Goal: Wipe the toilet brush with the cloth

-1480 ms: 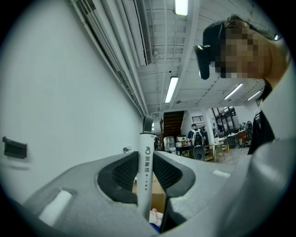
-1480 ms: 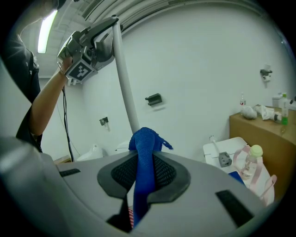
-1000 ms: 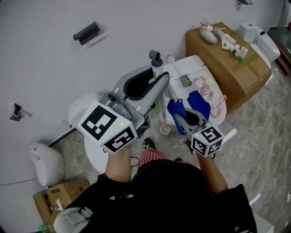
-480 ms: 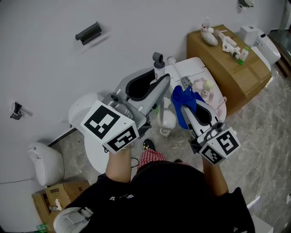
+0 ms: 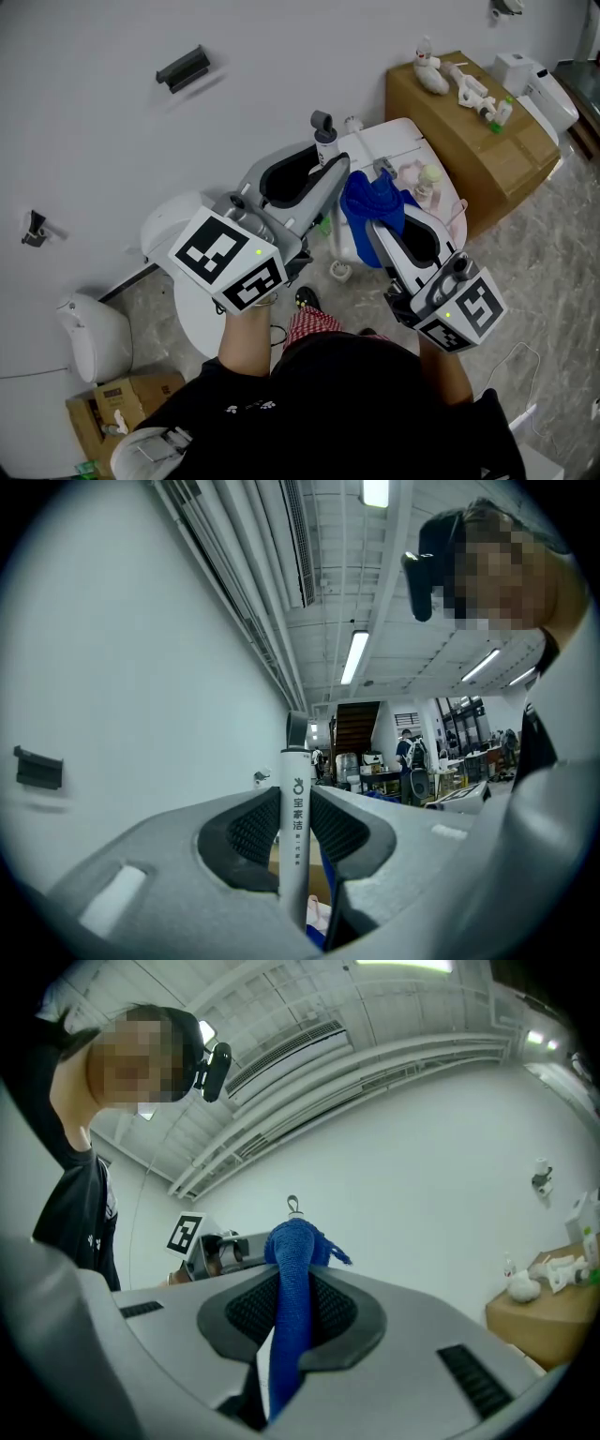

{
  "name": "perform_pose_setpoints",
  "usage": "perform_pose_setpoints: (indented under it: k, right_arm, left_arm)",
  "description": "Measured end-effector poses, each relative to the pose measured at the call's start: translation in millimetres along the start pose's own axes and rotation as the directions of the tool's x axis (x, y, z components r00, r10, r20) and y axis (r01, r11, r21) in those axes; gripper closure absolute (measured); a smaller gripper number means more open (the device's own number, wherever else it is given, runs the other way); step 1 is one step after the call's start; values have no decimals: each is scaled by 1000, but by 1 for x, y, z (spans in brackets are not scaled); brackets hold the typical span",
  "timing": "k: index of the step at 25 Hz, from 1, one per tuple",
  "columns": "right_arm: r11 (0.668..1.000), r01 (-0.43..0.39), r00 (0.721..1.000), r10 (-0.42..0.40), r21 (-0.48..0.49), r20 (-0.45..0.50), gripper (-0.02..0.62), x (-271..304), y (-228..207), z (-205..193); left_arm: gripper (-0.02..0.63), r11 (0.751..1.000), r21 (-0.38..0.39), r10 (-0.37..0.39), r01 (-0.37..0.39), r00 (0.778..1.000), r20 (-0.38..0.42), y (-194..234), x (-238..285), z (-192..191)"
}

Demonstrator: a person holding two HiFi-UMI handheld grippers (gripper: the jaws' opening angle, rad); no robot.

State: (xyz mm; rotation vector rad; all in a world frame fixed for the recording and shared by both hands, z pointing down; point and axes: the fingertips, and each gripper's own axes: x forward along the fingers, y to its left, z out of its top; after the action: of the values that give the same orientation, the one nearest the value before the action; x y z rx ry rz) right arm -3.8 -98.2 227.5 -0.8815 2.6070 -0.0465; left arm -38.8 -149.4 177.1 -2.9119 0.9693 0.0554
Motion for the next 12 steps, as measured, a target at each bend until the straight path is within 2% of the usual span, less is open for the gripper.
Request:
perform_pose_setpoints:
  k: [5, 12]
  right_arm:
    - [998, -59, 998, 59, -10, 20, 531, 7, 20, 8]
    - [993, -117, 993, 117, 27, -18, 531, 29, 40, -10]
  left_arm:
    - [505, 1000, 1, 3, -3, 1000, 5, -1, -1, 1]
    - [505, 999, -6, -31, 31, 999, 13, -8, -1, 6]
